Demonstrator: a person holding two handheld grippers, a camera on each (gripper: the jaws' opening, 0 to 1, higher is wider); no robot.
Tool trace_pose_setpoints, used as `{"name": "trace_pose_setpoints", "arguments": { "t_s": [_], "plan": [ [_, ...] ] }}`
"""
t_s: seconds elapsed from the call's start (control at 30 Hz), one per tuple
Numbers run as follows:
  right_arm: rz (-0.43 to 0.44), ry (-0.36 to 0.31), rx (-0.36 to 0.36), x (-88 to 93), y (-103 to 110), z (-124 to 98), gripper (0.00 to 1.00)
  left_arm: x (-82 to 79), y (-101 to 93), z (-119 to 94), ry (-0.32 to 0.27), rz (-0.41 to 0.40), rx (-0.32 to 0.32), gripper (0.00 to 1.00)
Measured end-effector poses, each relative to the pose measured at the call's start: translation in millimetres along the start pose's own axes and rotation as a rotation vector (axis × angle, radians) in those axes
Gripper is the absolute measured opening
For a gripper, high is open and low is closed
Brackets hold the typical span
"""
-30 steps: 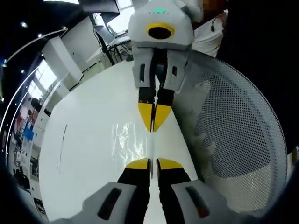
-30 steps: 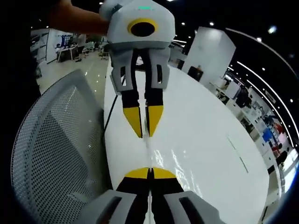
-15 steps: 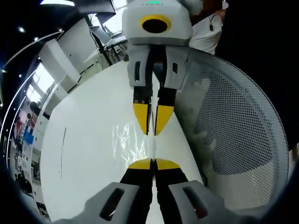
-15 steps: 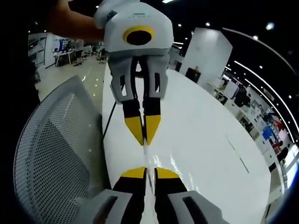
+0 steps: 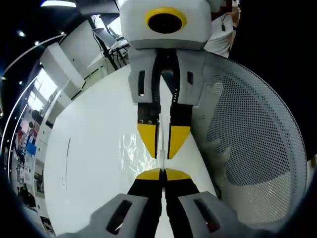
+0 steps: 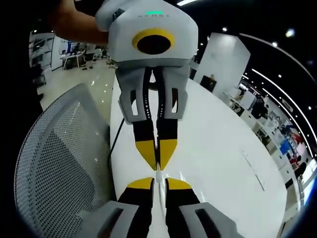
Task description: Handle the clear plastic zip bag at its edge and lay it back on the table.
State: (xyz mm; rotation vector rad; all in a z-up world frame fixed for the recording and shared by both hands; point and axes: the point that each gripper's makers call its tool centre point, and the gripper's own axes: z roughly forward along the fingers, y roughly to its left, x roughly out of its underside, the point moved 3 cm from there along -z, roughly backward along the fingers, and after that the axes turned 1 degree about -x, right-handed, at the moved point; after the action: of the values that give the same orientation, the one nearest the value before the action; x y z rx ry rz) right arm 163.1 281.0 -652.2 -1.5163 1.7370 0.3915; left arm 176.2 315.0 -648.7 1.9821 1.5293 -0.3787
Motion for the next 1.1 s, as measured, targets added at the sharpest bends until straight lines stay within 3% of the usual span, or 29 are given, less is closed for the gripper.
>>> {"name": "trace_pose_setpoints", "arguments": {
  "t_s": [0.3,1.1],
  "plan": [
    [-0.026,-0.004,-0.005,-2.8,3.6,1.7,0.0,-2.2,-3.5,3.3,0.0,0.004,0.002,0.0],
    [-0.04,-0.007,-0.014,-2.4,7.9,-1.5,0.0,-5.3,-7.8,2.5,0.002,-0.007,0.003,0.0]
  ]
}}
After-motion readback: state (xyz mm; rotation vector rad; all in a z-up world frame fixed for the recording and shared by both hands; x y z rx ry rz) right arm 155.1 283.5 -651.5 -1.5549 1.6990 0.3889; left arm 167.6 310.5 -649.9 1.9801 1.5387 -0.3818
